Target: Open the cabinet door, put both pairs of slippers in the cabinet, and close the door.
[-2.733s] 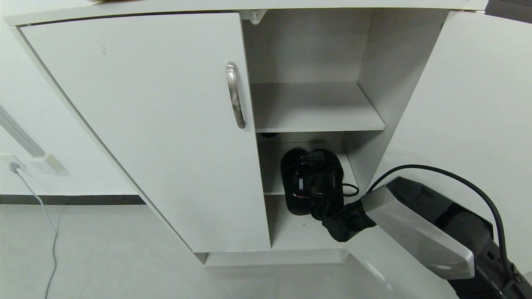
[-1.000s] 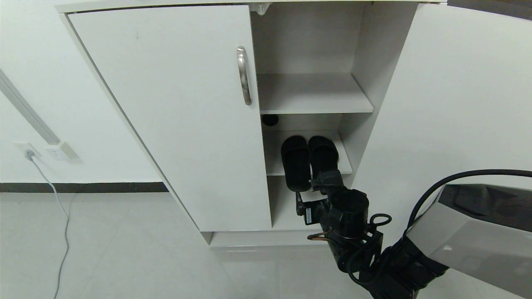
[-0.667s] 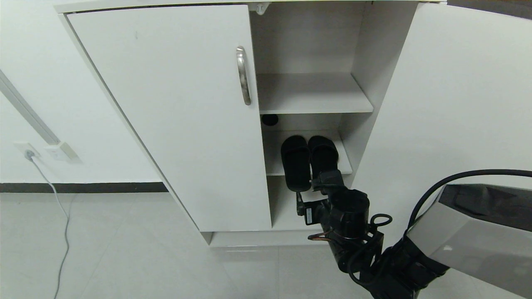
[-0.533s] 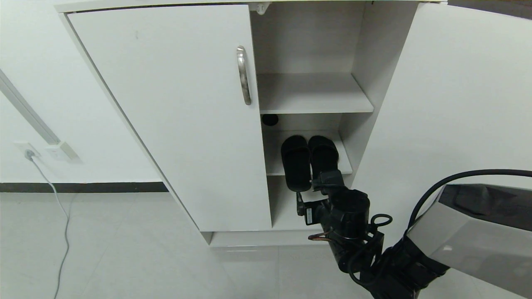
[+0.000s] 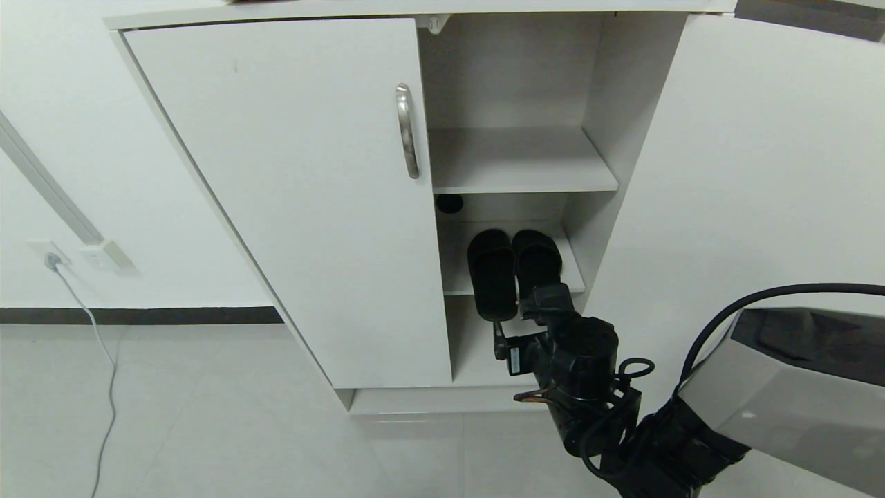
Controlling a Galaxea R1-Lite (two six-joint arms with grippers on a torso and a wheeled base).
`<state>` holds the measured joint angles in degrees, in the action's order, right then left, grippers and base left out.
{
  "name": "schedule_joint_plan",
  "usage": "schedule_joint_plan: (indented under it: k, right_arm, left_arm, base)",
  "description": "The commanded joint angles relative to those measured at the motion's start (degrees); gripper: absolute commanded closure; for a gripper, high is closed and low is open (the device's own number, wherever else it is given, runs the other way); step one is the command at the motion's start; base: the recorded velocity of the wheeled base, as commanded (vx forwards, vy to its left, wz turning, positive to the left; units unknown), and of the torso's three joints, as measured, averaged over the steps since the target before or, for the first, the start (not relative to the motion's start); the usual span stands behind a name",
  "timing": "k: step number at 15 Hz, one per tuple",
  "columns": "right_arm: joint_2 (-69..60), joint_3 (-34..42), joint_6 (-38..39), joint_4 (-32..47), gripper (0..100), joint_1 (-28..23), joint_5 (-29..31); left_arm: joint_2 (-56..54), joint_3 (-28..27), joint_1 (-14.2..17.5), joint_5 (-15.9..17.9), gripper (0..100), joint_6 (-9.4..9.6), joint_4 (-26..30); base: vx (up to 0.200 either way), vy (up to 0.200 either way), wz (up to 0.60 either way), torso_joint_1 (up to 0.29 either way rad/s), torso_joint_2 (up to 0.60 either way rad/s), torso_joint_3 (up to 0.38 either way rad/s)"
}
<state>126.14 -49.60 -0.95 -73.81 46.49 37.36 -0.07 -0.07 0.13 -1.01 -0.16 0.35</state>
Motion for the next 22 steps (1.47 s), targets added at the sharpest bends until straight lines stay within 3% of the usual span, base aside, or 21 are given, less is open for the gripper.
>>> schedule_joint_plan:
  k: [1, 10, 20, 22]
  right_arm:
    - [-0.10, 0.03, -0.02, -0.01, 0, 0.00, -0.01]
    - [-0.28, 0.74, -0.10, -0.10, 0, 0.18, 0.17]
    - [-0.80, 1.62, -0.02, -0.10, 0, 0.09, 0.17]
    - [-0.80, 1.70, -0.02, -0.10, 0, 0.09, 0.17]
  left_arm:
    - [0.07, -0.01, 0.04, -0.04, 100, -0.02, 0.00]
    - [0.07, -0.01, 0.04, -0.04, 100, -0.02, 0.00]
    - [0.07, -0.01, 0.04, -0.04, 100, -0.11, 0.00]
    - [0.07, -0.01, 0.04, -0.04, 100, -0.11, 0.00]
  base:
    - [0.000, 0.000, 0.00, -0.002, 0.01, 0.168]
    - [0.000, 0.000, 0.00, -0.001, 0.00, 0.179]
    - [0.000, 0.000, 0.00, 0.000, 0.00, 0.000]
    - [0.000, 0.200, 0.00, 0.005, 0.00, 0.005]
